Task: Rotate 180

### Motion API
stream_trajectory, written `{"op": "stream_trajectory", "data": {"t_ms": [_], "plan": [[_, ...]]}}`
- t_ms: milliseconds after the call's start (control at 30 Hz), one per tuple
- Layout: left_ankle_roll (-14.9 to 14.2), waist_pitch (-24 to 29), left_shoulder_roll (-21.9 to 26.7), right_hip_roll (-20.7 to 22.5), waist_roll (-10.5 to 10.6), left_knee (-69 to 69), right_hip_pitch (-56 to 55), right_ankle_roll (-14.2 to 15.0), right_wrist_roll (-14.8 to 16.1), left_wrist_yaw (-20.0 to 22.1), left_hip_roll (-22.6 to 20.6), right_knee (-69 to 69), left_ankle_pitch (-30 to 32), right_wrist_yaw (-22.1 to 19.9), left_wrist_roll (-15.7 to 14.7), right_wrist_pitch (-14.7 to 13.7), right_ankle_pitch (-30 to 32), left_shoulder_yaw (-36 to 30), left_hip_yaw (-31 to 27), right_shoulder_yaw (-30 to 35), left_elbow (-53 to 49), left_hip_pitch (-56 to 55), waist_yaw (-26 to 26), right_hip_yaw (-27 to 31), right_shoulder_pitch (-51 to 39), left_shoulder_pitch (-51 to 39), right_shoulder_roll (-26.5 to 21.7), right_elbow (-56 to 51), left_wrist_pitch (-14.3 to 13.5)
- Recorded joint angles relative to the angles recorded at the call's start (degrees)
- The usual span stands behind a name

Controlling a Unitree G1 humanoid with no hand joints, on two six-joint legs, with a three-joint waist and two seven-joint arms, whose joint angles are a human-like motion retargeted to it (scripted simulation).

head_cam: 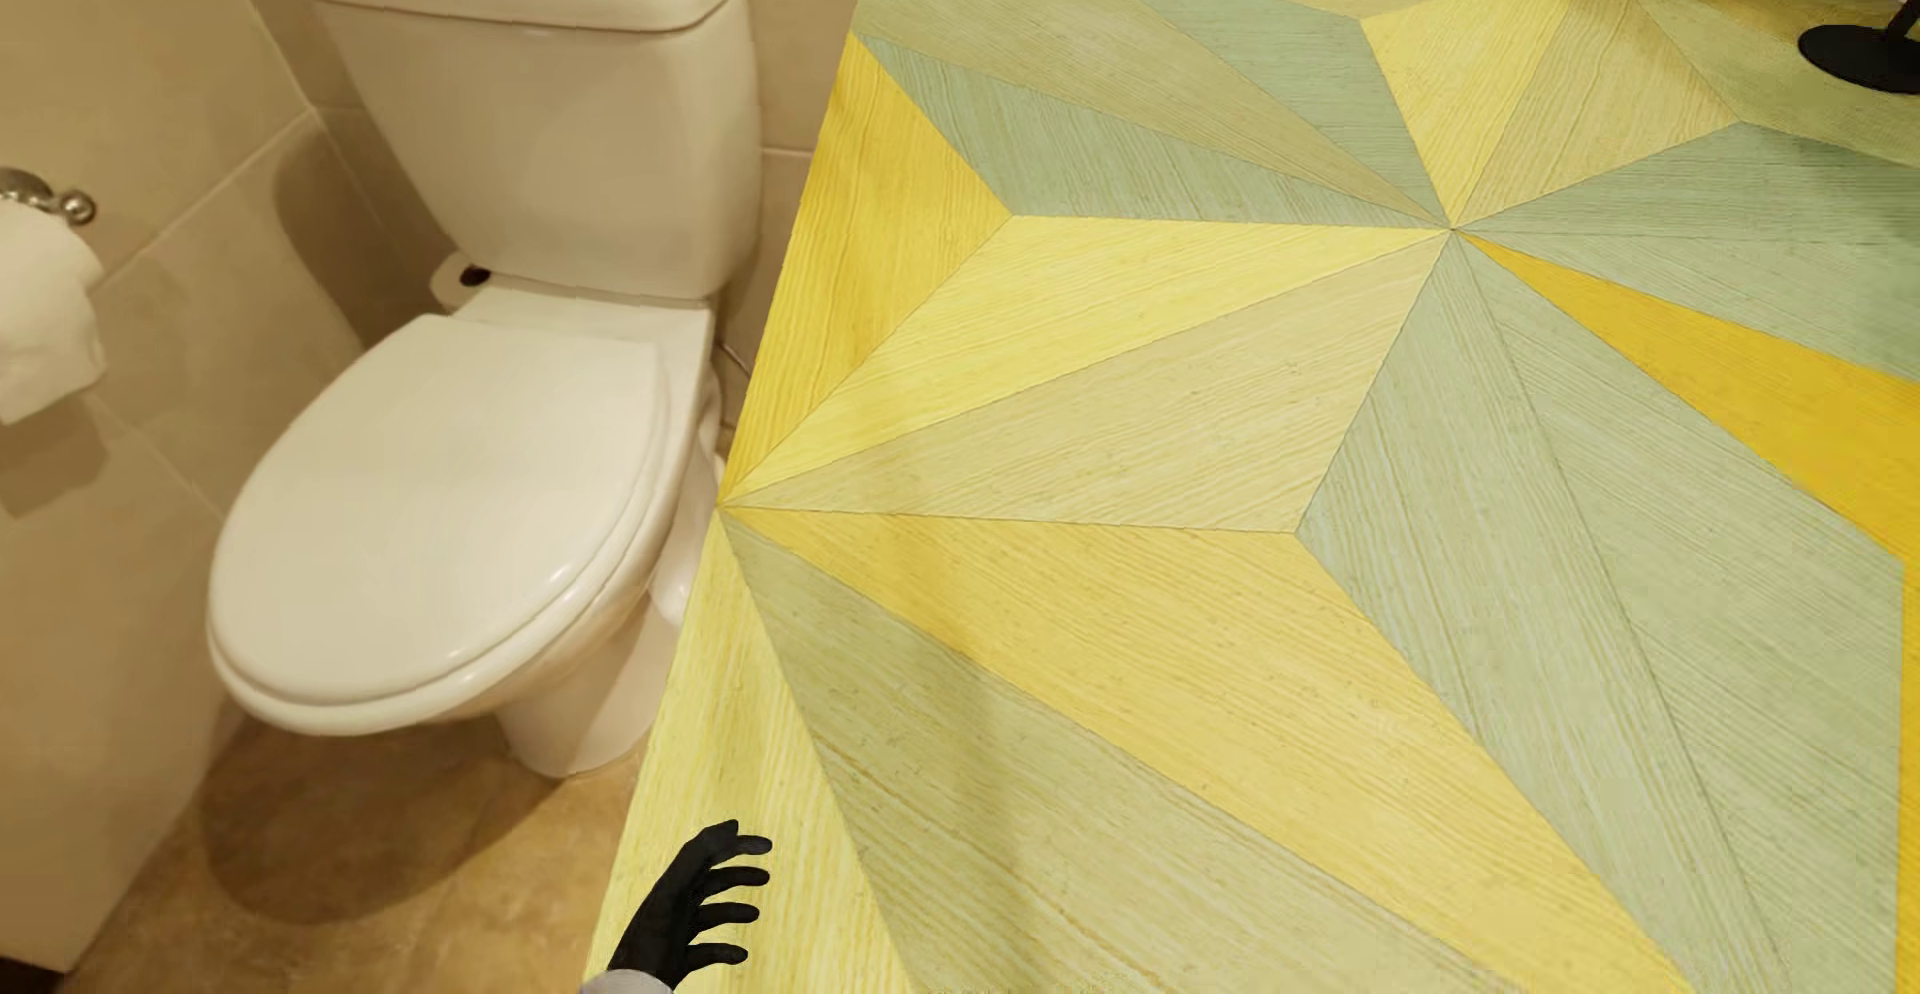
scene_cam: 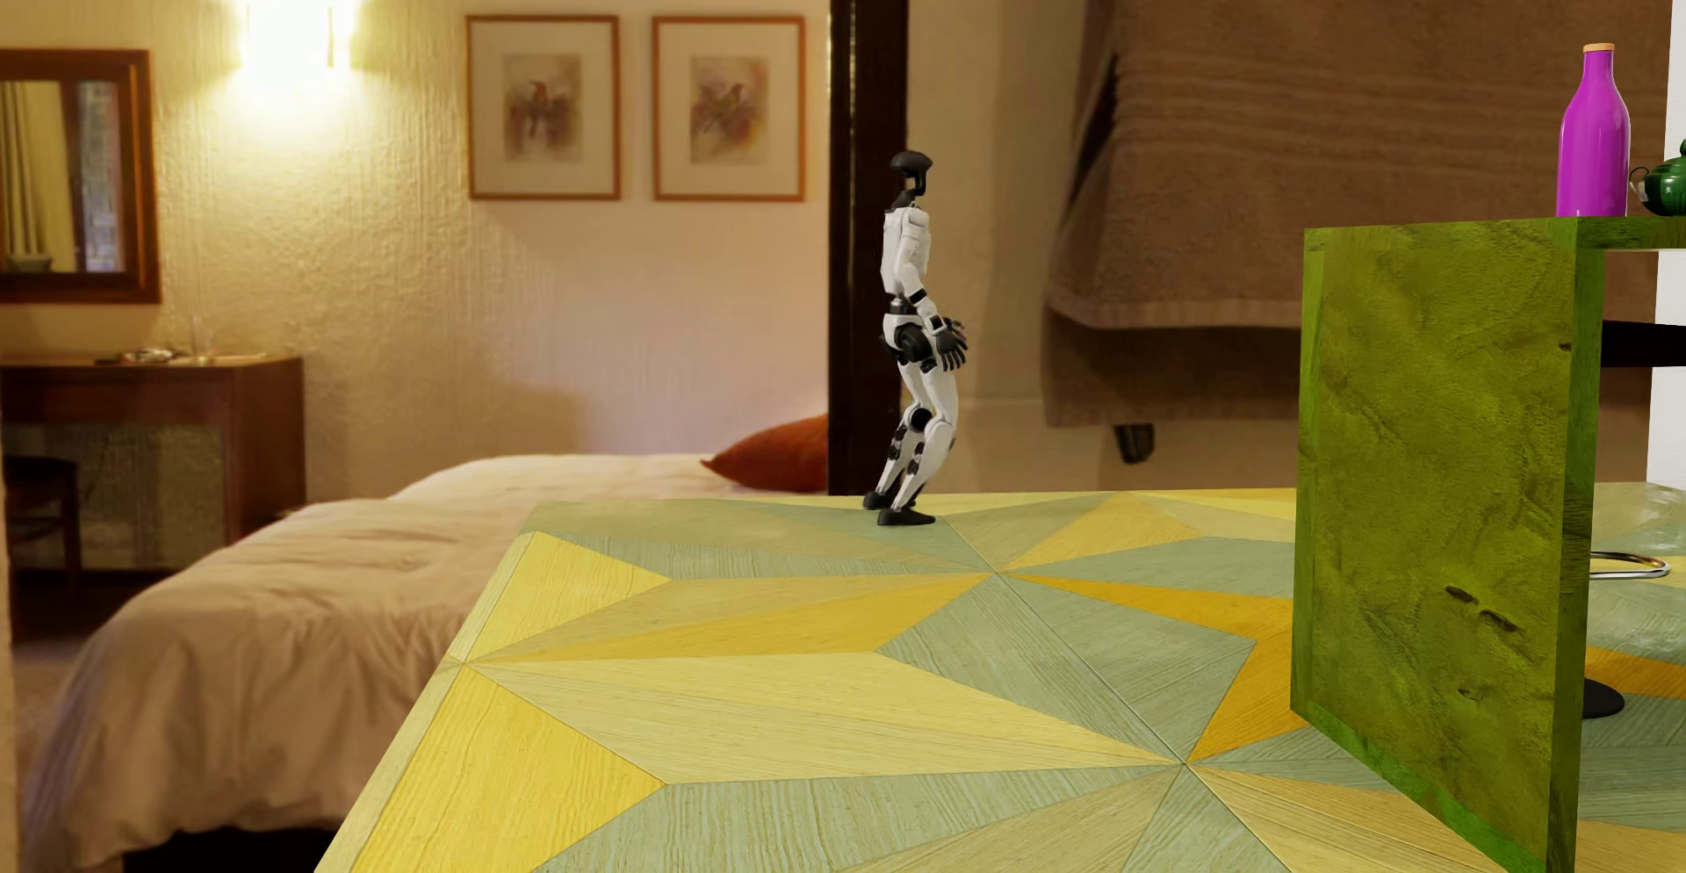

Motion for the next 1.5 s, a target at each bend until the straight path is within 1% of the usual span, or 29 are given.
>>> {"op": "stream_trajectory", "data": {"t_ms": [33, 67, 100, 133, 167, 200, 300, 367, 433, 467, 500, 567, 633, 667, 733, 767, 800, 833, 933, 1033, 1100, 1133, 1167, 1200, 1300, 1367, 1433, 1467, 1500], "plan": [[2.34, 0.29, 0.14, 1.01, 0.36, 3.47, 0.45, -0.09, 0.14, -0.1, -0.16, -0.66, 1.01, -0.97, 0.32, -0.35, 0.28, 0.2, -1.96, -0.89, -0.51, -1.15, -0.66, 1.06, 0.57, 0.23, -0.78, 1.42, -1.09], [11.72, 0.06, 1.24, 1.95, 1.19, 6.14, 0.88, -0.01, 0.05, -1.02, -0.93, -2.0, 1.14, -2.51, 0.95, 0.69, 0.88, 1.4, -3.7, -0.1, 0.65, -2.21, -1.13, 2.24, 0.9, 1.52, -1.41, 1.02, -2.38], [16.7, -0.45, 1.93, 2.55, 1.86, 1.76, 0.91, 0.15, -0.13, -2.29, -1.05, -2.86, -2.45, -4.37, 1.48, 1.69, 1.24, 3.81, -3.82, 1.18, 0.95, -0.9, -0.96, 3.33, 0.59, 3.94, -0.37, 0.22, -3.0], [3.58, -0.89, 2.61, 2.12, 1.9, -2.59, 0.45, 0.53, -0.08, -3.14, -0.69, -2.59, -2.84, -6.07, 1.49, 2.27, 1.3, 4.68, -3.81, 2.12, 1.79, 1.66, -0.48, 3.33, 0.36, 5.78, 1.07, -1.03, -3.11], [-1.89, -0.67, 2.56, 1.25, 1.83, -3.78, 0.55, 0.74, 0.17, -3.4, -0.5, -2.49, -2.85, -7.18, 1.15, 2.8, 0.8, 3.75, -3.0, 3.18, 0.55, 2.92, -0.46, 2.52, -0.08, 6.4, 1.56, -1.88, -2.31], [-1.82, -0.46, 2.23, -0.45, 1.05, -4.8, -0.33, 0.6, 0.67, -2.77, -0.31, -1.51, -3.01, -7.23, 1.28, 3.05, 1.11, 1.69, -0.93, 1.47, 0.72, 4.3, 0.7, -0.12, -0.19, 5.24, 3.29, -2.62, -1.72], [0.58, 1.74, 0.47, -1.51, -0.61, 7.62, 0.05, 0.22, 2.08, 0.14, -0.08, -0.47, 2.62, -4.06, 0.3, 0.77, -0.09, -0.63, -0.79, -1.82, -1.25, 0.4, 0.8, -1.18, -0.7, 0.69, -0.4, 0.49, 0.34], [13.58, 0.79, 1.26, 0.45, 0.62, 18.6, 1.34, 0.04, 0.62, -1.81, -2.27, -2.77, 11.07, -3.51, 0.13, -2.66, 0.67, 1.24, -4.1, -2.09, -0.04, -5.92, 1.73, 1.84, 0.56, 3.07, -2.02, 3.38, 1.01], [17.81, 0.54, 2.92, 2.35, 3.44, 8.85, 2.31, 0.56, -1.48, -5.77, -4.47, -3.6, -2.52, -4.55, 2.42, 0.77, 1.16, 5.71, -4.01, 2.24, -0.96, -6.83, 3.2, 3.75, -1.59, 6.4, 0.39, -0.74, 2.05], [7.51, -0.64, 4.22, 2.34, 4.66, 2.04, 1.81, 0.81, -2.43, -6.59, -4.52, -3.27, -2.09, -4.77, 3.17, 1.67, -0.02, 4.77, -4.95, 3.81, 1.36, -5.34, 4.22, 3.27, -2.69, 7.75, 1.97, -1.1, 1.96], [1.71, -0.88, 4.39, 2.35, 4.92, 0.91, 1.62, 1.08, -2.68, -6.62, -4.0, -1.67, -0.93, -4.35, 2.99, 2.07, 0.39, 3.97, -4.57, 3.8, 3.45, -3.77, 3.31, 3.4, -2.55, 7.45, 2.78, -1.22, 2.09], [1.99, -0.58, 4.19, -1.65, 2.92, -1.07, -0.99, 3.57, -1.98, -4.88, -3.15, 2.59, -1.71, -1.61, 2.15, 3.37, 3.09, 2.37, -0.57, 0.36, 1.34, -0.41, 2.33, -1.96, -1.85, 5.86, 2.64, -3.25, 2.08], [1.72, -0.33, 1.65, -1.73, 0.63, 1.15, -0.39, 4.68, -0.72, -1.94, -1.74, -0.77, -2.47, 1.03, 0.84, 0.8, 0.55, 1.32, 0.98, -0.29, 0.85, 0.63, 0.85, -2.65, 0.53, 0.95, -0.18, -0.09, 0.49], [5.32, 0.41, 0.05, -0.77, -0.37, 7.48, 0.54, -0.2, -0.43, -0.81, -1.87, -1.88, 1.22, 0.83, 0.5, 0.06, 1.08, -0.77, -0.07, -0.46, -0.39, -1.74, 1.19, -1.39, 0.19, -0.25, -0.64, 2.62, -0.59], [17.13, 0.11, 1.14, 0.84, 0.12, 11.15, 2.13, 1.02, -0.79, -3.01, -3.36, -5.07, 3.62, -2.02, 1.42, -1.35, 2.44, 0.52, -3.38, -0.05, -0.04, -6.0, 1.26, 1.77, -0.6, 3.05, -1.19, 2.04, -3.11], [21.07, -0.23, 2.63, 1.98, 0.98, 2.97, 2.58, 1.19, -1.28, -5.19, -3.31, -6.14, -4.15, -4.0, 2.26, -1.56, 2.4, 4.48, -3.73, 2.52, -0.17, -6.06, 0.93, 3.42, -1.05, 5.17, -0.39, 0.55, -3.66], [5.81, 0.1, 4.14, 2.06, 1.45, 0.01, 1.51, 1.96, -1.74, -6.25, -2.75, -2.82, 0.23, -5.5, 2.68, -0.57, 2.8, 4.81, -4.3, 3.14, 1.97, -3.38, 1.92, 3.44, -1.51, 6.18, 1.21, -1.02, -3.98], [1.12, 0.02, 5.55, 0.8, 0.94, -1.09, -0.71, 3.16, -1.97, -6.67, -2.55, 1.54, 0.36, -6.05, 2.74, 0.71, 4.5, 4.89, -3.6, 3.02, 2.44, -2.15, 1.35, 1.79, -1.64, 6.53, 2.79, -2.19, -3.39], [1.22, -0.9, 3.0, -4.69, -1.27, -2.49, -2.4, 7.98, -2.13, -3.62, -1.22, -1.47, -1.52, -2.32, 0.43, 2.35, 3.46, 2.2, 1.91, 0.25, 1.56, 1.52, 0.37, -3.79, -1.79, 4.17, 2.72, -2.66, 0.15], [0.52, 0.77, 1.06, -2.18, -2.14, 7.22, -1.13, 1.15, -1.31, 0.61, 0.55, -0.21, 0.27, 0.2, -1.86, -0.96, 2.03, -1.19, 1.34, -1.6, 0.26, 0.17, -0.87, -1.15, 0.34, -0.63, 0.06, 0.62, 0.37], [11.22, -0.13, 1.71, -0.2, -0.54, 15.17, -0.31, 1.84, -0.04, -0.69, -1.45, -2.8, 7.42, -1.93, -1.85, -2.51, 3.03, 0.38, -3.53, -0.21, -0.65, -5.05, 0.0, 1.38, 0.7, 3.74, -0.91, 1.71, -0.52], [15.19, -0.16, 3.29, 0.51, 0.78, 12.06, 0.45, 2.01, 0.25, -2.48, -3.16, -4.02, 2.42, -3.21, -1.34, -2.01, 3.41, 3.83, -4.43, 0.46, -0.12, -5.2, 0.47, 2.79, -0.48, 6.45, -1.03, 0.17, -0.7], [15.2, -0.53, 3.54, 1.86, 2.84, 2.44, 0.01, 2.19, 0.13, -3.35, -3.57, -3.9, -2.86, -4.87, -0.26, -1.53, 3.05, 6.68, -5.38, 2.51, 0.69, -4.38, 1.17, 3.95, -1.81, 7.95, 0.48, -1.06, -0.44], [0.63, -0.85, 3.84, 1.22, 3.27, -0.44, -0.54, 2.34, 0.21, -2.94, -2.79, -2.5, -0.87, -6.01, 0.33, -1.14, 2.74, 4.67, -4.95, 3.45, 2.72, -2.14, 1.59, 3.07, -1.67, 7.98, 2.09, -1.41, 0.17], [0.75, -0.3, 2.0, -1.69, 1.89, -1.01, -1.27, 2.3, 0.73, -2.19, -1.08, -2.02, -2.39, -4.77, 0.45, 0.3, 2.38, 1.33, -0.05, 0.9, 0.55, 1.1, 0.99, -0.41, -0.34, 3.31, 1.82, -0.1, 3.35], [1.33, 1.13, 0.59, -0.45, 0.92, 6.26, 0.09, 1.98, 0.61, -1.23, -0.22, -2.65, 1.36, -3.4, 0.47, 1.55, 2.24, -0.09, -0.27, 0.03, -1.06, -0.74, -0.37, 1.63, 0.36, 1.43, -0.29, 1.22, 1.65], [14.68, 0.82, 1.52, 1.29, 1.46, 10.83, 1.44, 1.97, -0.44, -1.82, -2.65, -5.8, 5.28, -4.09, 0.23, 1.27, 3.6, 2.45, -4.24, -0.24, 0.78, -3.39, -0.35, 4.67, -0.61, 2.42, -0.61, 3.45, -1.65], [23.14, 0.66, 2.51, 2.53, 2.64, 4.64, 1.62, 2.07, -1.05, -2.89, -3.51, -6.38, -0.71, -5.01, 0.4, 1.61, 3.51, 4.78, -4.13, 1.19, -1.04, -3.34, -0.8, 5.76, -1.1, 4.78, -0.41, 0.74, -2.86], [9.8, 0.22, 3.88, 2.06, 2.32, -0.18, 0.87, 2.46, -1.58, -3.4, -3.37, -4.61, -3.39, -5.88, 0.47, 1.39, 3.14, 4.94, -4.1, 2.49, 1.92, -0.28, -0.02, 5.42, -1.38, 5.99, 1.72, -0.76, -4.13]]}}
